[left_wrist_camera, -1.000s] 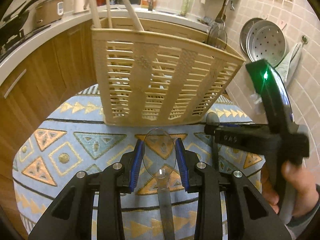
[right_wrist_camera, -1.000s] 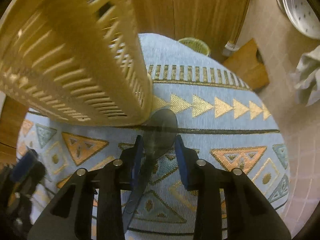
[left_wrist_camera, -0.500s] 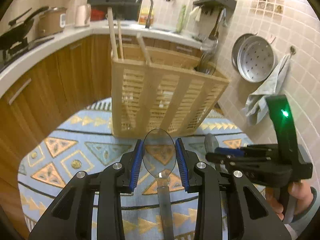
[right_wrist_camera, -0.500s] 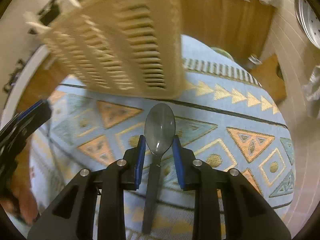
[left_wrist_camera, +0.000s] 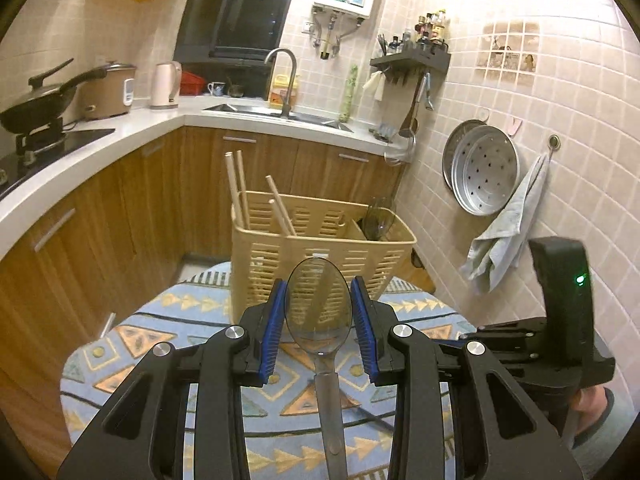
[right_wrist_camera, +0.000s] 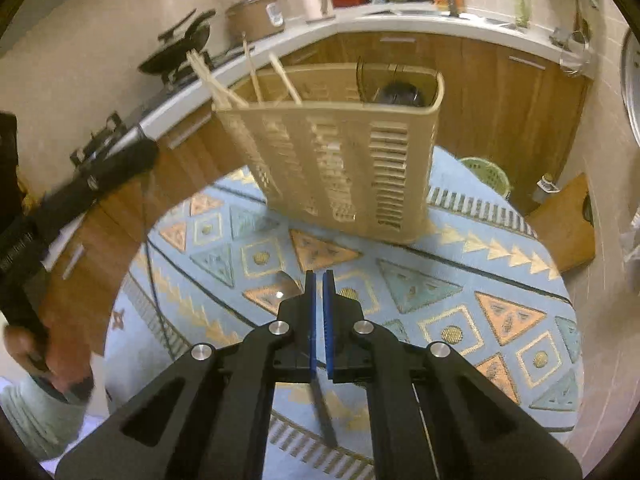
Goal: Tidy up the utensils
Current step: 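Lift the clear spoon and dark grey spoon with both tools over the holder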
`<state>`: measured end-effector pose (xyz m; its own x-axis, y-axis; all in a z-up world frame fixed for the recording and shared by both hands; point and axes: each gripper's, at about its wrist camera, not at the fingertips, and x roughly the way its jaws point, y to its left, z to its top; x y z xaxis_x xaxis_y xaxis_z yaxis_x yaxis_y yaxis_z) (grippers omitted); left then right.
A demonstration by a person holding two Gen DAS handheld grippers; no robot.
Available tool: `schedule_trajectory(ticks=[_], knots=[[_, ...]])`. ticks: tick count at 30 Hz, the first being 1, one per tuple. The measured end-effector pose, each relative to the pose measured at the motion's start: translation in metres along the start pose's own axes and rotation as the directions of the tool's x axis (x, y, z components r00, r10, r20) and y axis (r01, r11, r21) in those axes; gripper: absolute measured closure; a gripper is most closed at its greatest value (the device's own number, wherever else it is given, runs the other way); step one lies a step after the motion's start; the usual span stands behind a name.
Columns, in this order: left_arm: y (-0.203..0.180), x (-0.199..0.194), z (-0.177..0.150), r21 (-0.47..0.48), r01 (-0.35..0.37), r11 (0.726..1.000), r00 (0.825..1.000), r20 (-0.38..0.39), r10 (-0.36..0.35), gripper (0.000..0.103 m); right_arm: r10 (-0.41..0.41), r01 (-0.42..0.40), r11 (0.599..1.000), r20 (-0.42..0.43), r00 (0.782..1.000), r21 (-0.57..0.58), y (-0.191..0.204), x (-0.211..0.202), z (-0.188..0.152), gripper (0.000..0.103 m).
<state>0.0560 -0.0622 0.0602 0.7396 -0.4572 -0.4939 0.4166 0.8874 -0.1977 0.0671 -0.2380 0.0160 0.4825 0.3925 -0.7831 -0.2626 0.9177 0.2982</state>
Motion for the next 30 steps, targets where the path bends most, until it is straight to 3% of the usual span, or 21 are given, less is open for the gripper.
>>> schedule_trajectory(ticks=[2, 4, 6, 9, 12, 14, 16, 18, 19, 25, 30], knots=[[0.004, 0.001, -0.002, -0.009, -0.005, 1.0, 1.0, -0.005, 0.004, 0.072, 0.042, -0.04, 0.999, -0.076, 0.996, 0.028, -0.015, 0.021, 0.001, 0.09], [0.01, 0.001, -0.003, -0.025, -0.005, 1.0, 1.0, -0.005, 0.005, 0.072, 0.058, -0.055, 0.998, -0.132, 0.99, 0.026, -0.014, 0.035, -0.001, 0.063], [0.015, 0.0, -0.004, -0.033, -0.008, 0.999, 1.0, -0.003, 0.008, 0.072, 0.041, -0.043, 0.999, -0.16, 0.986, -0.013, -0.006, 0.045, -0.003, 0.058], [0.022, 0.0, -0.005, -0.031, -0.019, 0.999, 1.0, -0.009, 0.019, 0.072, 0.043, -0.063, 0.995, -0.231, 0.972, -0.077, 0.012, 0.067, -0.004, 0.058], [0.027, -0.001, -0.006, -0.033, -0.028, 0.999, 1.0, -0.011, 0.027, 0.072, -0.006, -0.04, 0.989, -0.308, 0.951, -0.141, 0.03, 0.09, -0.004, 0.058], [0.03, -0.001, -0.007, -0.033, -0.03, 0.999, 0.999, -0.014, 0.029, 0.072, -0.1, 0.018, 0.973, -0.346, 0.933, -0.232, 0.046, 0.103, -0.008, 0.062], [0.031, 0.0, -0.008, -0.029, -0.036, 0.999, 0.999, -0.018, 0.035, 0.072, -0.186, 0.063, 0.943, -0.359, 0.915, -0.327, 0.064, 0.108, -0.012, 0.079], [0.032, 0.001, -0.009, -0.027, -0.036, 0.999, 0.999, -0.021, 0.035, 0.072, -0.166, 0.036, 0.947, -0.391, 0.905, -0.319, 0.071, 0.109, -0.013, 0.093], [0.033, 0.001, -0.009, -0.028, -0.034, 0.999, 0.999, -0.021, 0.033, 0.072, -0.157, 0.03, 0.951, -0.396, 0.905, -0.308, 0.071, 0.108, -0.013, 0.094], [0.033, -0.01, -0.002, -0.033, -0.029, 0.999, 0.999, 0.034, 0.03, 0.072, -0.055, -0.021, 0.969, -0.3, 0.952, -0.245, 0.056, 0.066, -0.008, 0.094], [0.027, -0.03, 0.023, -0.024, -0.016, 1.0, 0.991, 0.133, 0.019, 0.072, 0.025, -0.046, 0.974, -0.095, 0.995, -0.223, 0.054, -0.007, 0.017, 0.094]])
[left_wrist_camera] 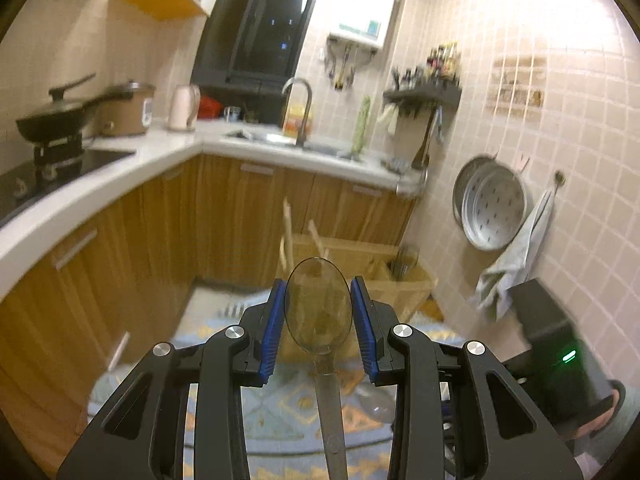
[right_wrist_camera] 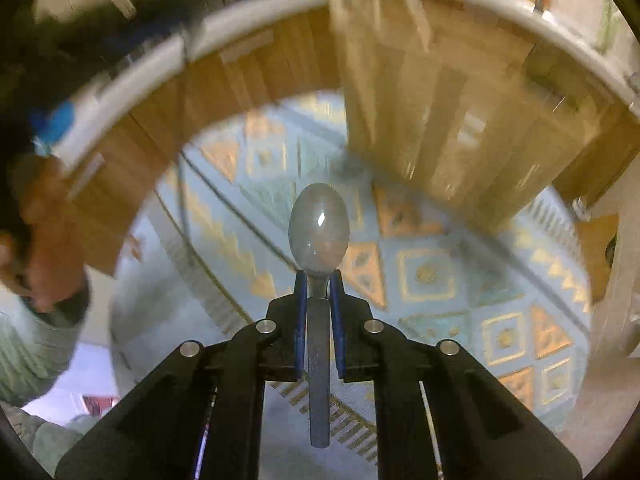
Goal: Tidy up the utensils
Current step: 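Lift the clear spoon and dark grey spoon with both tools over the holder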
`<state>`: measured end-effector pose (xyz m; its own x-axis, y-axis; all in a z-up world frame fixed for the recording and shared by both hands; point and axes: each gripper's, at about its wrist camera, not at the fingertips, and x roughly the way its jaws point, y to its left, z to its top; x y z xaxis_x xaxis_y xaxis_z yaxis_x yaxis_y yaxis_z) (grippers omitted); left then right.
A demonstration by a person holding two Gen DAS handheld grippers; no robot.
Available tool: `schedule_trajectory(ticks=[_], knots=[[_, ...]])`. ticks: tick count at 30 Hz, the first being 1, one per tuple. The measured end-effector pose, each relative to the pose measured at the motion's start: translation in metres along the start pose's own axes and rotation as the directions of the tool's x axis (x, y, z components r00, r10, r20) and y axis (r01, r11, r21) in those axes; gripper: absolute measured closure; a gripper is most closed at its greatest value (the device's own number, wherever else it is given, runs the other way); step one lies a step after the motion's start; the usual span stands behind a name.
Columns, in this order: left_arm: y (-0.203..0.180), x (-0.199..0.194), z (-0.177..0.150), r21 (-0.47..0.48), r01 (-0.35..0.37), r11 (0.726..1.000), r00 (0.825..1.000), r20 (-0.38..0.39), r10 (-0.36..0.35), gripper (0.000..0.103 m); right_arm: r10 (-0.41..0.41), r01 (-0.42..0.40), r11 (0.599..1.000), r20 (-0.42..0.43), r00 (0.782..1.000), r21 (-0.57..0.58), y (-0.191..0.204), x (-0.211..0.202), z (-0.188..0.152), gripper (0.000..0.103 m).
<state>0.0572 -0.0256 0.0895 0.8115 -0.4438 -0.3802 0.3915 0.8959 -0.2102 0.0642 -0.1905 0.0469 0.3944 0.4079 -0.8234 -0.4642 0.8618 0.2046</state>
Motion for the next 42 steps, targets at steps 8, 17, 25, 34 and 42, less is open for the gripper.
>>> schedule_trajectory(ticks=[8, 17, 25, 34, 42], knots=[[-0.028, -0.012, 0.055, 0.058, -0.004, 0.998, 0.977, 0.212, -0.008, 0.072, -0.079, 0.06, 0.996, 0.371, 0.925, 0.061, -0.019, -0.093, 0.052, 0.094], [-0.046, 0.026, 0.083, 0.011, 0.012, 1.0, 0.937, 0.348, -0.015, 0.072, -0.287, 0.214, 0.958, 0.593, 0.752, 0.192, -0.051, -0.105, 0.079, 0.094], [-0.066, 0.072, 0.066, 0.063, -0.074, 0.995, 0.917, 0.396, 0.043, 0.072, -0.364, 0.233, 0.931, 0.662, 0.655, 0.281, -0.086, -0.07, 0.066, 0.094], [-0.058, 0.106, 0.039, 0.034, -0.107, 0.994, 0.919, 0.385, 0.085, 0.072, -0.397, 0.264, 0.918, 0.666, 0.632, 0.296, -0.093, -0.03, 0.051, 0.094], [-0.045, 0.101, 0.03, 0.012, -0.038, 0.999, 0.935, 0.354, 0.032, 0.056, -0.356, 0.229, 0.933, 0.635, 0.685, 0.277, -0.092, -0.023, 0.033, 0.091]])
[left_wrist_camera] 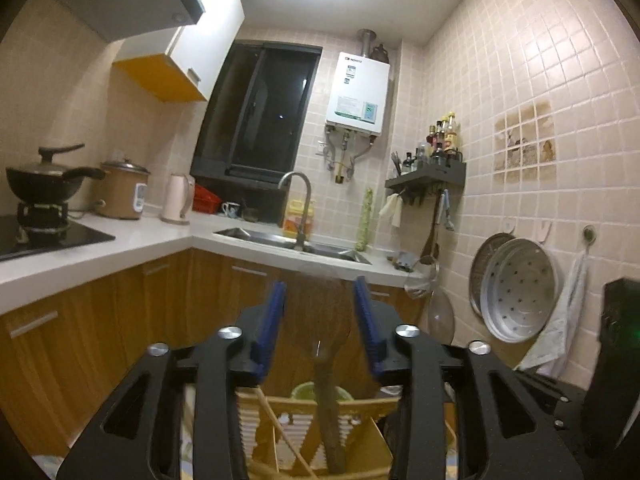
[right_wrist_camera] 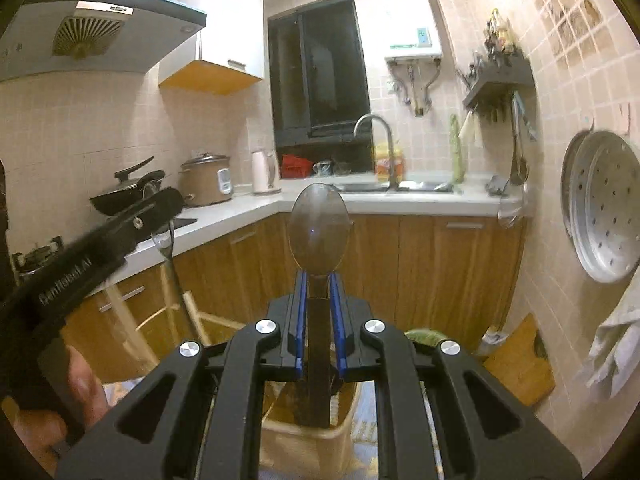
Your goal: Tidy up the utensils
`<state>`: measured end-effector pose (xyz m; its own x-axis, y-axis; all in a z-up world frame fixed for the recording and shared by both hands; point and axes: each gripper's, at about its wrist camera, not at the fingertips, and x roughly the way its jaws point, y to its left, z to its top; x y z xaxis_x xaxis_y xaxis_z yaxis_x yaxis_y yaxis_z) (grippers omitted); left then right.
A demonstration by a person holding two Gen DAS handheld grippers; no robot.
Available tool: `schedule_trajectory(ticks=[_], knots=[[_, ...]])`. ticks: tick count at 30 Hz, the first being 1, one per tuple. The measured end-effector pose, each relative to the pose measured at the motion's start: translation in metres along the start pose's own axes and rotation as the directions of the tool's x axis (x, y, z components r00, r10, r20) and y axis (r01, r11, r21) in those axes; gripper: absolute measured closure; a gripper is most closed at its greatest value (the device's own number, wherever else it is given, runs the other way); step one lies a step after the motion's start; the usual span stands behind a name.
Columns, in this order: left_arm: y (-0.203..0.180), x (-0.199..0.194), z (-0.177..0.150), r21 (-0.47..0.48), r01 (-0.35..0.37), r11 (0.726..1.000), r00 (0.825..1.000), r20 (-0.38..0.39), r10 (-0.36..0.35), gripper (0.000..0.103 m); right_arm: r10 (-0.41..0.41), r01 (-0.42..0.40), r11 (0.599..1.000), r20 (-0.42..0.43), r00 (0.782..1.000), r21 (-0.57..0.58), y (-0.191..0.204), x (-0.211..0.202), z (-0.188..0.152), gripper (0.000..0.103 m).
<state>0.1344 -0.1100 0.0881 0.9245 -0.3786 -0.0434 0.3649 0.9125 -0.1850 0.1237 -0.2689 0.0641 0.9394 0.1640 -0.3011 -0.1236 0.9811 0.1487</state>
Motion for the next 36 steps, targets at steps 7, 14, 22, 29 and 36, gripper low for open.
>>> schedule_trajectory(ticks=[7, 14, 22, 29, 36], knots=[[0.019, -0.053, 0.006, -0.005, 0.027, 1.0, 0.999, -0.035, -0.027, 0.034, 0.038, -0.037, 0.998, -0.038, 0.999, 0.048, -0.004, -0.05, -0.014, 0.072], [0.038, -0.112, -0.014, -0.002, -0.021, 1.0, 0.996, -0.088, 0.021, 0.015, 0.014, -0.013, 0.999, -0.046, 0.999, 0.036, 0.016, -0.093, -0.042, 0.051], [0.043, -0.138, -0.065, 0.06, -0.219, 0.974, 0.972, -0.071, 0.223, 0.008, -0.177, 0.176, 0.984, 0.034, 0.984, 0.017, 0.035, -0.103, -0.087, 0.016], [0.047, -0.138, -0.079, 0.107, -0.35, 0.931, 0.936, 0.012, 0.35, 0.008, -0.283, 0.289, 0.957, 0.122, 0.951, -0.033, 0.043, -0.097, -0.11, 0.008], [0.045, -0.14, -0.08, 0.126, -0.35, 0.928, 0.936, 0.002, 0.352, 0.008, -0.25, 0.255, 0.966, 0.111, 0.962, -0.035, 0.043, -0.096, -0.113, 0.008]])
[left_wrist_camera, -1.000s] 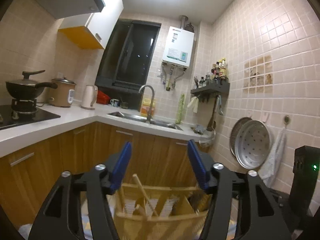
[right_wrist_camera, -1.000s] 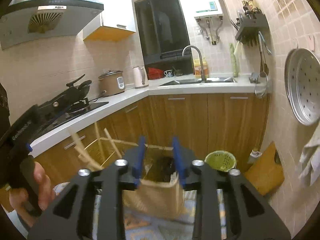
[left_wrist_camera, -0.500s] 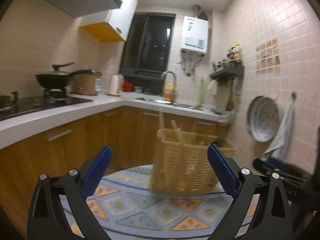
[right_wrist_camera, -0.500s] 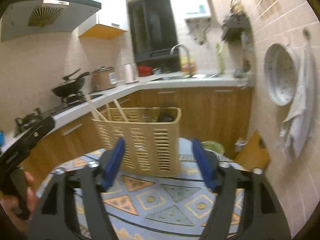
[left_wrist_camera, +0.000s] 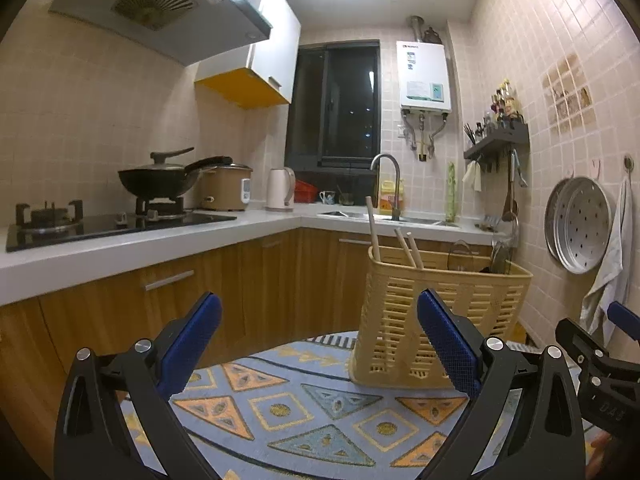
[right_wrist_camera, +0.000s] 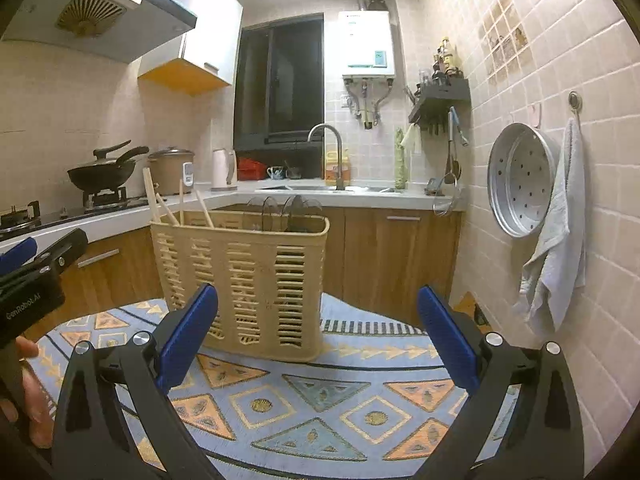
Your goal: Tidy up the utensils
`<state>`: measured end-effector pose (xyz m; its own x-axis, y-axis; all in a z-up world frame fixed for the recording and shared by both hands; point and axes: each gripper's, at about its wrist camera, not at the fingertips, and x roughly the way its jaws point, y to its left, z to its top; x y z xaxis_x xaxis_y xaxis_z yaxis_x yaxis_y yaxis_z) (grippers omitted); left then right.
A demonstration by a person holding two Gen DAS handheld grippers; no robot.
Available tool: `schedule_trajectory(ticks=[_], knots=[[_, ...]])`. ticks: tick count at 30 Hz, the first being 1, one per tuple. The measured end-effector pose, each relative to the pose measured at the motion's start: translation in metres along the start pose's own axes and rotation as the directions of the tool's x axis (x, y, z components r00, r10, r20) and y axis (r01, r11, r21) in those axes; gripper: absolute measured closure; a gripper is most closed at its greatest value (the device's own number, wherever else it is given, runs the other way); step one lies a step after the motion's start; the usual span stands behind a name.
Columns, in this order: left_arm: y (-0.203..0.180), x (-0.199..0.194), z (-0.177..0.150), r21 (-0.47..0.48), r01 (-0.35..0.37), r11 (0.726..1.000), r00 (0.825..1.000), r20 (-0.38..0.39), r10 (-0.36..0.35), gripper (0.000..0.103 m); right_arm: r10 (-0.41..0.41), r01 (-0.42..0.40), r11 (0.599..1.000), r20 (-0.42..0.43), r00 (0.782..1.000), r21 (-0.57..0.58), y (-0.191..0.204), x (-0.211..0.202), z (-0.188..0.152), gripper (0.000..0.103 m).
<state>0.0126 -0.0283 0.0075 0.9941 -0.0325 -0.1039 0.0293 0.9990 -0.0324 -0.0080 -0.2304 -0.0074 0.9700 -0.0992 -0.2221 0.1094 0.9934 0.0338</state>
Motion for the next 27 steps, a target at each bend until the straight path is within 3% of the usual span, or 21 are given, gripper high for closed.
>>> schedule_trajectory(ticks=[8, 15, 27], knots=[[-0.009, 0.002, -0.001, 0.052, 0.036, 0.998, 0.999, -0.035, -0.034, 0.008, 0.03, -0.028, 0.998, -0.031, 0.999, 0.049, -0.009, 0.004, -0.001, 0.008], [-0.018, 0.005, -0.005, 0.091, 0.049, 0.995, 0.997, -0.064, -0.043, 0.008, 0.044, -0.043, 0.999, -0.048, 0.998, 0.017, -0.002, 0.005, -0.004, 0.008], [-0.011, 0.012, -0.004, 0.052, 0.043, 0.998, 0.993, -0.109, -0.037, 0.008, 0.046, -0.045, 0.999, -0.079, 0.996, 0.015, 0.001, 0.009, -0.006, 0.008]])
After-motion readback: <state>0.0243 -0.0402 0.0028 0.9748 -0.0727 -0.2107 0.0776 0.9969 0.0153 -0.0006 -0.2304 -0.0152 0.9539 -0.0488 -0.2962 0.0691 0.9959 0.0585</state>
